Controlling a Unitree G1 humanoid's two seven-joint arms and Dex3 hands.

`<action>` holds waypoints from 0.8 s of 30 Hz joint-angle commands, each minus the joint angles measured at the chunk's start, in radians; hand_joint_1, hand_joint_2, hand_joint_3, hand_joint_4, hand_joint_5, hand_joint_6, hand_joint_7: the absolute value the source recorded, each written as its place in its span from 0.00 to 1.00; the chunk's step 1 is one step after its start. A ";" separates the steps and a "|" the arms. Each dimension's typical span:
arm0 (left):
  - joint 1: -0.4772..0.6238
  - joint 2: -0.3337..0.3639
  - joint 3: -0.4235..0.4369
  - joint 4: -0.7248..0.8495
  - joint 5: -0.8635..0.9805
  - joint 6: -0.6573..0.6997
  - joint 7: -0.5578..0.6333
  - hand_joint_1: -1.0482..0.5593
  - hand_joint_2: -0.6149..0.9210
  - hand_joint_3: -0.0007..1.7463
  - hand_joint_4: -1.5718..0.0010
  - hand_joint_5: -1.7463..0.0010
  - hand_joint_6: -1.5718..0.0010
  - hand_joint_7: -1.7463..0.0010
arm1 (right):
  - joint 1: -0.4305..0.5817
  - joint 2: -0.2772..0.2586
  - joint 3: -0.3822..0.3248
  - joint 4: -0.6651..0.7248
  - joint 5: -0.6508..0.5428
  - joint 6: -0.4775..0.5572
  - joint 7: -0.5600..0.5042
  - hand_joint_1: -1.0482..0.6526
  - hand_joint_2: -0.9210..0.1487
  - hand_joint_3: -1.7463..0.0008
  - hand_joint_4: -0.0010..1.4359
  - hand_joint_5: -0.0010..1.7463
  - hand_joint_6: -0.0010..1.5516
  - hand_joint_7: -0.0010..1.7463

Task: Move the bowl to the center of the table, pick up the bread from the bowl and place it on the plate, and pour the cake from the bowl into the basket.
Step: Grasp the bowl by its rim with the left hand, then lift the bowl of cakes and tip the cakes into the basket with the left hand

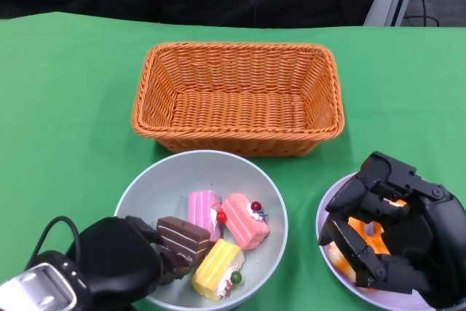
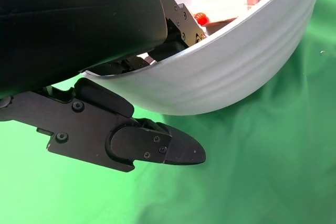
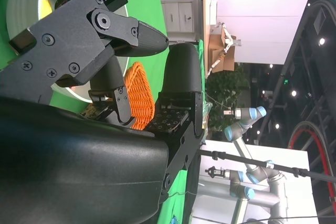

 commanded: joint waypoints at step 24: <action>-0.284 -0.036 -0.174 0.771 0.011 -0.369 0.925 0.53 1.00 0.06 0.62 0.06 0.61 0.22 | 0.020 0.013 -0.004 -0.019 0.001 -0.015 -0.017 0.48 0.43 0.46 0.47 0.87 0.42 0.75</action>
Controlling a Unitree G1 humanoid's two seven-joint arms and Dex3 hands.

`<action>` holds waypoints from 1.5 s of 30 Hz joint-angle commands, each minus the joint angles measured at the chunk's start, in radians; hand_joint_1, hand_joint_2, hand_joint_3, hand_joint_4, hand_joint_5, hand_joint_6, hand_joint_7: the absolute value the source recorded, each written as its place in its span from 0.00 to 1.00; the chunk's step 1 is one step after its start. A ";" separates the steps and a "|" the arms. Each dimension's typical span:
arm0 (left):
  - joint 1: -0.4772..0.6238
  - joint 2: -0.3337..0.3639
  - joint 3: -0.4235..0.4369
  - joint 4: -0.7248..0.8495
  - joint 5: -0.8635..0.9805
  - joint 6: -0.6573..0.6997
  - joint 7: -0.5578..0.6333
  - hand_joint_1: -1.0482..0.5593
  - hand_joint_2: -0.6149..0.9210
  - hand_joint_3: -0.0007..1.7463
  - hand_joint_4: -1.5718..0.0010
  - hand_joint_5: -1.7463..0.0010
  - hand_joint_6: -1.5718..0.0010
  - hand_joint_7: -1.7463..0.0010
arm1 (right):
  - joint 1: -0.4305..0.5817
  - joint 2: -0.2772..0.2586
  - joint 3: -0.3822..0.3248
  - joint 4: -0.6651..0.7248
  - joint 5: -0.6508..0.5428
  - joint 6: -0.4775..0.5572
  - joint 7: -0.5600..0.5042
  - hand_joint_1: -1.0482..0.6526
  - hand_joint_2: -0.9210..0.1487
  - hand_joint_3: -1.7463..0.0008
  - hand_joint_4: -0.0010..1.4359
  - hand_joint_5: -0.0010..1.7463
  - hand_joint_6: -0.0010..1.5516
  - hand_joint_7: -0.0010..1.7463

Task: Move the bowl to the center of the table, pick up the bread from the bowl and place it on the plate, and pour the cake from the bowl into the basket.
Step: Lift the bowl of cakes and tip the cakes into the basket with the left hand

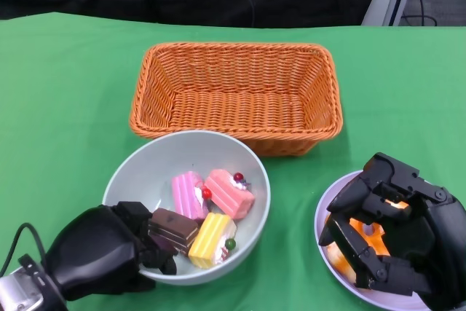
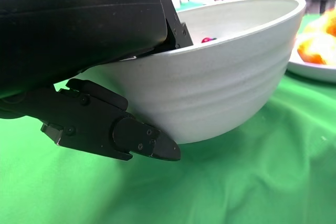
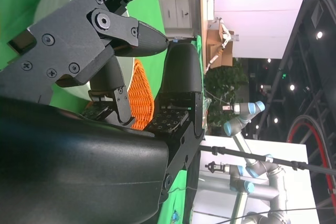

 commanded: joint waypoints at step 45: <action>-0.020 0.019 0.249 -0.352 -0.835 -0.255 -0.597 0.54 0.93 0.30 0.61 0.02 0.61 0.17 | -0.008 -0.014 0.022 0.062 -0.002 -0.047 0.059 0.50 0.45 0.40 0.49 0.89 0.40 0.77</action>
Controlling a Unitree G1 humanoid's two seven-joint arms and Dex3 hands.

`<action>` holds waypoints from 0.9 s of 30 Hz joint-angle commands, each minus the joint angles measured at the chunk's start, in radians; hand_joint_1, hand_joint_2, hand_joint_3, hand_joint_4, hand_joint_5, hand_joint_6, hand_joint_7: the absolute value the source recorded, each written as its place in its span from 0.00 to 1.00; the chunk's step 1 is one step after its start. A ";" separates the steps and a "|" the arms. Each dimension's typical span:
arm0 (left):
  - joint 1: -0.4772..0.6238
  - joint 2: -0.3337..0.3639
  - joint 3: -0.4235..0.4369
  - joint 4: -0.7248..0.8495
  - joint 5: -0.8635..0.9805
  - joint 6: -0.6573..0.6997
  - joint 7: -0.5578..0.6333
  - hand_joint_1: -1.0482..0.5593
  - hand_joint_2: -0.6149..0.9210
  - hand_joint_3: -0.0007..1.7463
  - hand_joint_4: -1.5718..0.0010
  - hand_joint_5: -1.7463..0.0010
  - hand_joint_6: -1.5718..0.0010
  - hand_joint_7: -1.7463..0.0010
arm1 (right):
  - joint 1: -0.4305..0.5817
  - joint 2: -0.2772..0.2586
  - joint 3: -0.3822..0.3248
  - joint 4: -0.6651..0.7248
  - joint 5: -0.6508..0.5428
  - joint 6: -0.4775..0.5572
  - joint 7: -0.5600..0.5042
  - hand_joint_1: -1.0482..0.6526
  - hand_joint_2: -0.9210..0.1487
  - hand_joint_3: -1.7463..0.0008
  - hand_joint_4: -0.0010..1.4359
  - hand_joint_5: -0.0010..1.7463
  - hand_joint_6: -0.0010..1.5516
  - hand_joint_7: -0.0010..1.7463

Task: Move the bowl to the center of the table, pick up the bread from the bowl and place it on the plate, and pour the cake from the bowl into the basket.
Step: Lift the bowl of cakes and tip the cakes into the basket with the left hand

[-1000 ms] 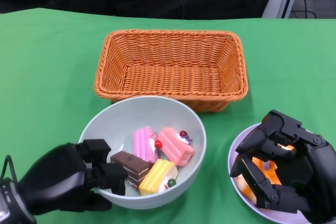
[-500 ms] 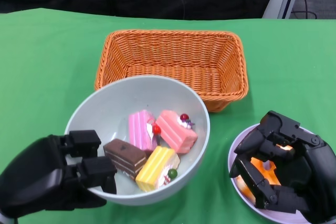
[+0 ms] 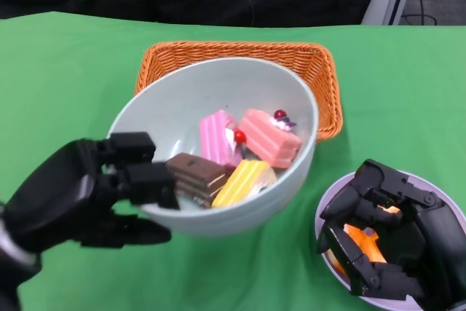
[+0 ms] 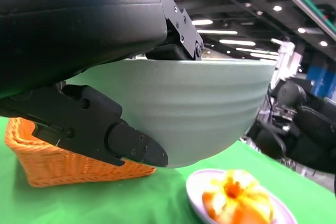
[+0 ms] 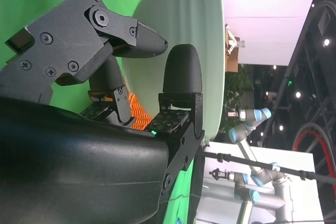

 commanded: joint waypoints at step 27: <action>-0.434 -0.364 0.062 0.330 -0.200 0.269 -0.341 0.55 0.91 0.40 0.61 0.04 0.61 0.21 | 0.020 -0.005 0.066 0.086 0.003 -0.053 0.071 0.49 0.44 0.39 0.45 0.93 0.37 0.82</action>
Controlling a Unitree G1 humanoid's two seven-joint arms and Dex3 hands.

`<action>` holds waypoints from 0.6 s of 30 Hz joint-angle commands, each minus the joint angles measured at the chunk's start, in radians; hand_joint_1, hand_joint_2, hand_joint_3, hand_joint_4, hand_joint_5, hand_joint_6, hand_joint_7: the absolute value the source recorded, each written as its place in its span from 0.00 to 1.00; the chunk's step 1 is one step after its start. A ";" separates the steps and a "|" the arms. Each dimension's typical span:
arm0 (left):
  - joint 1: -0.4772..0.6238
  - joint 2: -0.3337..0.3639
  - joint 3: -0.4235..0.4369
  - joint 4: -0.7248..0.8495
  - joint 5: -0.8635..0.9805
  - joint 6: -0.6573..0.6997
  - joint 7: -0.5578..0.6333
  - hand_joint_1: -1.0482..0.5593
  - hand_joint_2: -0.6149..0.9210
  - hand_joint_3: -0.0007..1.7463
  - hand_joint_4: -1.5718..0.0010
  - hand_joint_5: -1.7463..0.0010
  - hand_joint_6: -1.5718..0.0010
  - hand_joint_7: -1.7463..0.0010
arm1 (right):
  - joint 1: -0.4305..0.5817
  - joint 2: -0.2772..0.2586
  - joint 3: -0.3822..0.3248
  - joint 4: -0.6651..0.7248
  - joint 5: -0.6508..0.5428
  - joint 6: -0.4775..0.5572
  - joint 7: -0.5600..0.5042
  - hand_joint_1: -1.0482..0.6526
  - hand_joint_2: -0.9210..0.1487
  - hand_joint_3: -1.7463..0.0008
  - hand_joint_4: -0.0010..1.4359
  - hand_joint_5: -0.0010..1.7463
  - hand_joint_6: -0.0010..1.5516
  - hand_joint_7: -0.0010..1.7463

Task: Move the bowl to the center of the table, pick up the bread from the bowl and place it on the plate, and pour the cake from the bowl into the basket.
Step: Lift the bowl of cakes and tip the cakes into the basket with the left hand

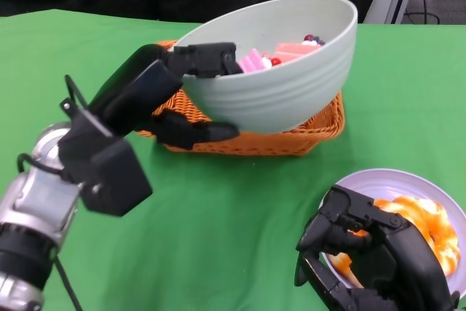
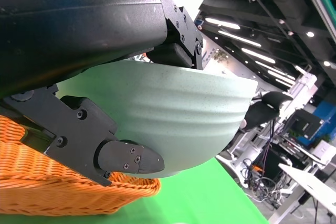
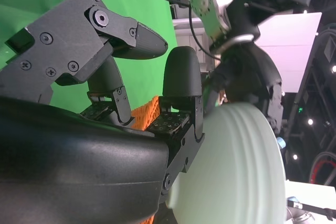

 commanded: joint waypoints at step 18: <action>-0.174 -0.230 0.111 0.159 -0.122 0.209 -0.040 0.51 1.00 0.30 0.53 0.00 0.63 0.13 | -0.005 0.002 0.004 0.057 0.015 -0.023 0.022 0.49 0.41 0.44 0.45 0.92 0.39 0.81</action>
